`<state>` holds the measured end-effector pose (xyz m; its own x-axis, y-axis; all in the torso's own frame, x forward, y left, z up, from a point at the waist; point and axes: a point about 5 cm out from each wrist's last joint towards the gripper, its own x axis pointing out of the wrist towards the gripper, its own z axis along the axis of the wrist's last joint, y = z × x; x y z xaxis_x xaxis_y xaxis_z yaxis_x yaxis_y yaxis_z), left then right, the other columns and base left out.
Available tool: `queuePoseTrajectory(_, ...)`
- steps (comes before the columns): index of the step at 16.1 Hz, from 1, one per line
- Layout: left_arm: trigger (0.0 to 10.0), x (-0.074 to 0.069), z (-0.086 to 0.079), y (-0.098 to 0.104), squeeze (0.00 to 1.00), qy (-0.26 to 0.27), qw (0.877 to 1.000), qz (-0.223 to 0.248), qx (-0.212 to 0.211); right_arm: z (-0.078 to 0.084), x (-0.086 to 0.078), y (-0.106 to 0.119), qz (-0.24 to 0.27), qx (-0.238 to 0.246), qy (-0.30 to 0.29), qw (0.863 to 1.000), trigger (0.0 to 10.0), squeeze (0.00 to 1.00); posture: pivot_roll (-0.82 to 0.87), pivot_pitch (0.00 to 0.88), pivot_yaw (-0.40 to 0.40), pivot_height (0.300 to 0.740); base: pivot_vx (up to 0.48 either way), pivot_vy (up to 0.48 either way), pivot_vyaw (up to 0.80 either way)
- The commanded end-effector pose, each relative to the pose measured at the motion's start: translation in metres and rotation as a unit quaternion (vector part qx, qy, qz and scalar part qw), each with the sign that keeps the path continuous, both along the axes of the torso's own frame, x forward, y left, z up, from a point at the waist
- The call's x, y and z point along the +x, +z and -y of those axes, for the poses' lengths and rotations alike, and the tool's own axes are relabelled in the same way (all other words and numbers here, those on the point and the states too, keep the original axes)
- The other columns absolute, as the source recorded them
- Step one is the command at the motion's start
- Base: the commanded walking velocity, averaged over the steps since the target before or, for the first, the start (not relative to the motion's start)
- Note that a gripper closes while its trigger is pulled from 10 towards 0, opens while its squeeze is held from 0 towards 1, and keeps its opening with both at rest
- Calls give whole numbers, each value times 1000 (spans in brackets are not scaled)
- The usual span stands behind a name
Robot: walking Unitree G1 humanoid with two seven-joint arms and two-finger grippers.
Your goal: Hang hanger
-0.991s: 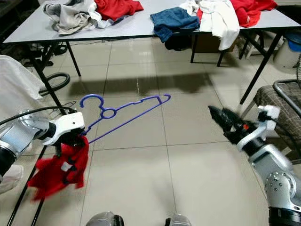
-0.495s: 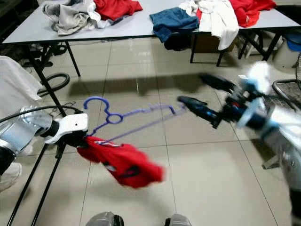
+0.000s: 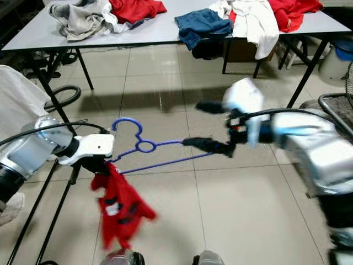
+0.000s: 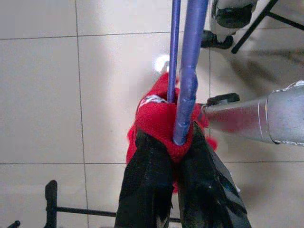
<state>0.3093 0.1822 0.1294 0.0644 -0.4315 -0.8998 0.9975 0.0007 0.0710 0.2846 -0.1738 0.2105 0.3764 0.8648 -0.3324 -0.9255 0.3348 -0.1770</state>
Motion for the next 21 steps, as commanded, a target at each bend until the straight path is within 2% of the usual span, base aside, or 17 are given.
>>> queuePoseTrajectory(1, 0, 3, 6, 8, 0, -14, 1000, 15, 8, -5, 6, -4, 2, -8, 3, 1000, 10000, 0, -134, 0, 59, 740, 0, 0, 0)
queuePoseTrajectory(3, 0, 4, 11, 8, 0, -19, 1000, 20, 11, -14, 9, -14, -11, -8, 16, 1000, 10000, 0, -128, 0, 58, 740, 0, 0, 0)
queuePoseTrajectory(4, 0, 5, 13, 9, 0, -20, 1000, 22, 11, -18, 9, -17, -15, -3, 27, 1000, 9098, 0, -126, 0, 57, 740, 0, 0, 0)
queuePoseTrajectory(5, 0, 6, 13, 9, 0, -20, 999, 24, 9, -20, 8, -18, -19, -2, 33, 999, 4745, 0, -126, 0, 57, 740, 0, 0, 0)
queuePoseTrajectory(6, 0, 8, 15, 12, 0, -18, 999, 38, 4, -23, 7, -26, -28, -13, 49, 998, 2196, 0, -126, 0, 57, 740, 0, 0, 0)
queuePoseTrajectory(8, 0, 10, 15, 14, 0, -19, 999, 44, 7, -22, 7, -31, -31, -20, 49, 998, 0, 0, -123, 0, 57, 740, 0, 0, 0)
queuePoseTrajectory(11, 0, 11, 14, 17, 0, -25, 998, 50, 14, -22, 5, -34, -40, -17, 57, 997, 0, 0, -120, 0, 59, 740, 0, 0, 0)
queuePoseTrajectory(17, 0, 16, 19, 24, 0, -56, 996, 56, 31, -22, -5, -38, -88, -5, 100, 991, 0, 0, -117, 0, 56, 740, 0, 0, 0)
queuePoseTrajectory(21, 0, 20, 27, 27, 0, -87, 994, 58, 44, -33, -8, -45, -108, 30, 102, 988, 0, 0, -117, 0, 56, 740, 0, 0, 0)
